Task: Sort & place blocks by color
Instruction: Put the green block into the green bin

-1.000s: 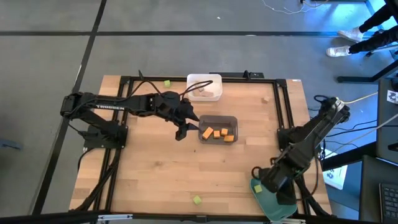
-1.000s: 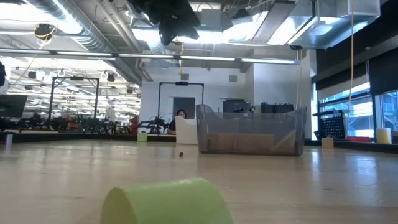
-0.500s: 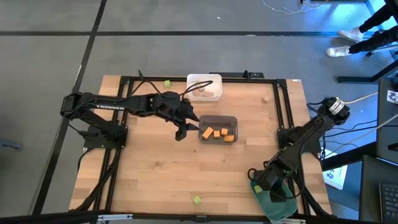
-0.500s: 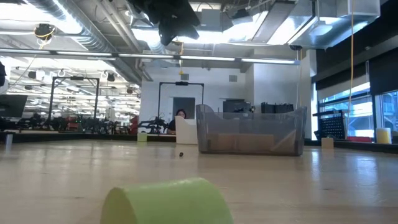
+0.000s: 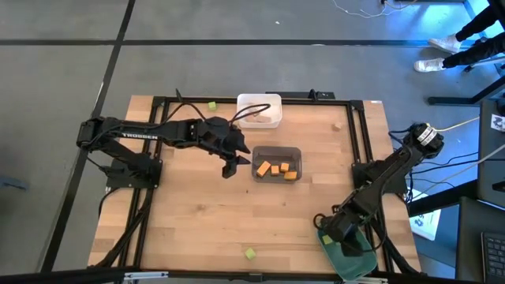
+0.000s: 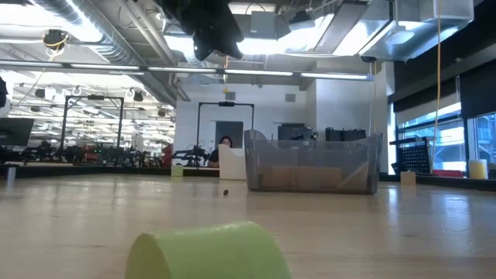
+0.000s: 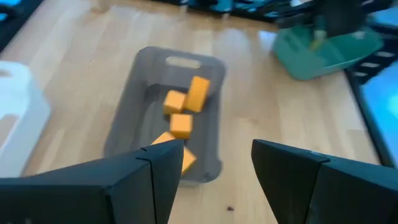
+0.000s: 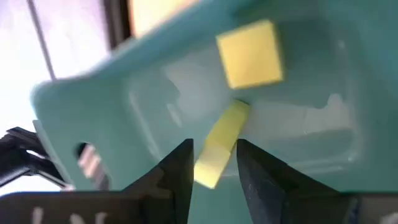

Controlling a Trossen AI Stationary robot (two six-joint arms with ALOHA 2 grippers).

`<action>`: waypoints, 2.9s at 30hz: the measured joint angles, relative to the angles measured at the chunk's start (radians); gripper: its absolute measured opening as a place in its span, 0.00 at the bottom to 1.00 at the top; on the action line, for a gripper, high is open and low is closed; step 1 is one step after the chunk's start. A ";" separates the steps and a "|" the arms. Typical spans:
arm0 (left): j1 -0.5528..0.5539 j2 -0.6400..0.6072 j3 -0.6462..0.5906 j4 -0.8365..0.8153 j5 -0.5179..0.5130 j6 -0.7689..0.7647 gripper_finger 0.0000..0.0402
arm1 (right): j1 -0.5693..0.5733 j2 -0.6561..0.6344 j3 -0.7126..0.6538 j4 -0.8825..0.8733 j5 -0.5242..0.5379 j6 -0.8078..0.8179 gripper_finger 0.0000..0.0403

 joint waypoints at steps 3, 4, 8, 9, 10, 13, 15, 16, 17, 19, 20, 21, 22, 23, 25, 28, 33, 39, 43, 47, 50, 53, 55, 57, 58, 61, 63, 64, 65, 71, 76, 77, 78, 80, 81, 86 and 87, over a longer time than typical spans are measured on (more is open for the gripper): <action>0.000 -0.006 0.000 -0.029 -0.062 -0.020 0.45 | -0.001 -0.002 0.047 -0.015 0.002 0.000 0.30; 0.003 -0.010 0.000 -0.045 -0.086 -0.034 0.45 | -0.001 -0.003 0.068 -0.029 0.009 -0.001 0.30; 0.029 -0.016 0.000 -0.090 -0.169 -0.126 0.45 | -0.001 -0.004 0.179 -0.128 0.068 -0.001 0.31; 0.038 -0.027 0.000 -0.107 -0.186 -0.158 0.45 | -0.001 -0.004 0.209 -0.163 0.094 -0.001 0.31; 0.049 -0.038 0.000 -0.117 -0.207 -0.197 0.45 | -0.001 -0.004 0.241 -0.203 0.124 -0.001 0.31; 0.086 -0.052 0.002 -0.154 -0.281 -0.309 0.45 | -0.001 -0.005 0.338 -0.335 0.235 0.009 0.31; 0.115 -0.061 -0.001 -0.185 -0.333 -0.344 0.45 | -0.001 -0.005 0.400 -0.412 0.312 0.027 0.31; 0.131 -0.063 0.000 -0.180 -0.354 -0.349 0.45 | -0.001 -0.005 0.431 -0.448 0.353 0.028 0.31; 0.148 -0.064 0.001 -0.184 -0.369 -0.358 0.45 | -0.001 -0.005 0.460 -0.479 0.390 0.028 0.31; 0.188 -0.063 0.001 -0.220 -0.371 -0.388 0.45 | -0.002 -0.005 0.511 -0.534 0.465 0.024 0.31; 0.212 -0.062 0.000 -0.237 -0.364 -0.415 0.45 | -0.002 -0.005 0.535 -0.560 0.502 0.023 0.31; 0.238 -0.062 0.000 -0.250 -0.356 -0.449 0.45 | -0.002 -0.005 0.559 -0.589 0.539 0.022 0.31; 0.264 -0.063 0.000 -0.267 -0.351 -0.485 0.45 | -0.002 -0.005 0.579 -0.613 0.573 0.023 0.31; 0.291 -0.063 0.000 -0.292 -0.352 -0.518 0.45 | -0.002 -0.005 0.599 -0.634 0.607 0.026 0.31; 0.345 -0.062 0.000 -0.332 -0.365 -0.557 0.45 | -0.002 -0.005 0.636 -0.682 0.670 0.028 0.31; 0.434 -0.062 0.000 -0.363 -0.382 -0.574 0.45 | -0.002 -0.005 0.685 -0.725 0.761 0.021 0.31; 0.585 -0.026 0.000 -0.380 -0.369 -0.575 0.45 | -0.002 -0.005 0.731 -0.754 0.884 -0.029 0.31; 0.693 0.100 0.000 -0.355 -0.295 -0.566 0.45 | -0.008 -0.005 0.755 -0.757 0.985 -0.095 0.31; 0.721 0.198 0.000 -0.273 -0.249 -0.542 0.45 | -0.020 -0.005 0.771 -0.757 1.045 -0.133 0.31; 0.740 0.284 0.000 -0.204 -0.227 -0.543 0.45 | -0.039 -0.005 0.787 -0.760 1.056 -0.158 0.31; 0.748 0.337 0.000 -0.159 -0.215 -0.543 0.45 | -0.051 -0.005 0.793 -0.762 1.056 -0.180 0.31; 0.748 0.366 0.000 -0.111 -0.220 -0.543 0.45 | -0.064 -0.005 0.794 -0.766 1.057 -0.184 0.31; 0.748 0.383 0.000 -0.096 -0.227 -0.543 0.45 | -0.072 -0.005 0.794 -0.772 1.057 -0.184 0.31; 0.747 0.395 0.000 -0.094 -0.239 -0.545 0.45 | -0.079 -0.005 0.794 -0.782 1.057 -0.184 0.31; 0.748 0.398 0.000 -0.094 -0.241 -0.546 0.45 | -0.084 -0.005 0.794 -0.785 1.057 -0.184 0.31; 0.748 0.403 0.000 -0.095 -0.244 -0.546 0.45 | -0.096 -0.005 0.794 -0.798 1.057 -0.187 0.31; 0.742 0.403 0.000 -0.088 -0.264 -0.546 0.45 | -0.104 -0.005 0.794 -0.805 1.057 -0.189 0.31; 0.739 0.403 0.000 -0.088 -0.279 -0.546 0.45 | -0.109 -0.005 0.794 -0.807 1.057 -0.194 0.31; 0.739 0.403 0.000 -0.089 -0.292 -0.546 0.45 | -0.113 -0.005 0.794 -0.808 1.057 -0.202 0.31; 0.739 0.403 0.000 -0.095 -0.340 -0.548 0.45 | -0.133 -0.006 0.794 -0.809 1.057 -0.235 0.31; 0.742 0.403 0.000 -0.104 -0.360 -0.549 0.45 | -0.150 -0.006 0.794 -0.809 1.056 -0.264 0.31; 0.742 0.403 0.000 -0.104 -0.360 -0.550 0.45 | -0.153 -0.006 0.794 -0.809 1.056 -0.269 0.31; 0.742 0.403 0.000 -0.104 -0.360 -0.552 0.45 | -0.156 -0.006 0.794 -0.808 1.056 -0.279 0.31; 0.742 0.403 0.000 -0.104 -0.360 -0.566 0.45 | -0.164 -0.006 0.794 -0.808 1.056 -0.291 0.31; 0.742 0.403 0.000 -0.103 -0.360 -0.570 0.45 | -0.166 -0.006 0.794 -0.808 1.056 -0.293 0.31; 0.742 0.425 0.000 -0.090 -0.368 -0.571 0.45 | -0.175 -0.006 0.794 -0.808 1.056 -0.311 0.31; 0.741 0.431 0.000 -0.083 -0.369 -0.572 0.45 | -0.175 -0.006 0.794 -0.808 1.056 -0.314 0.31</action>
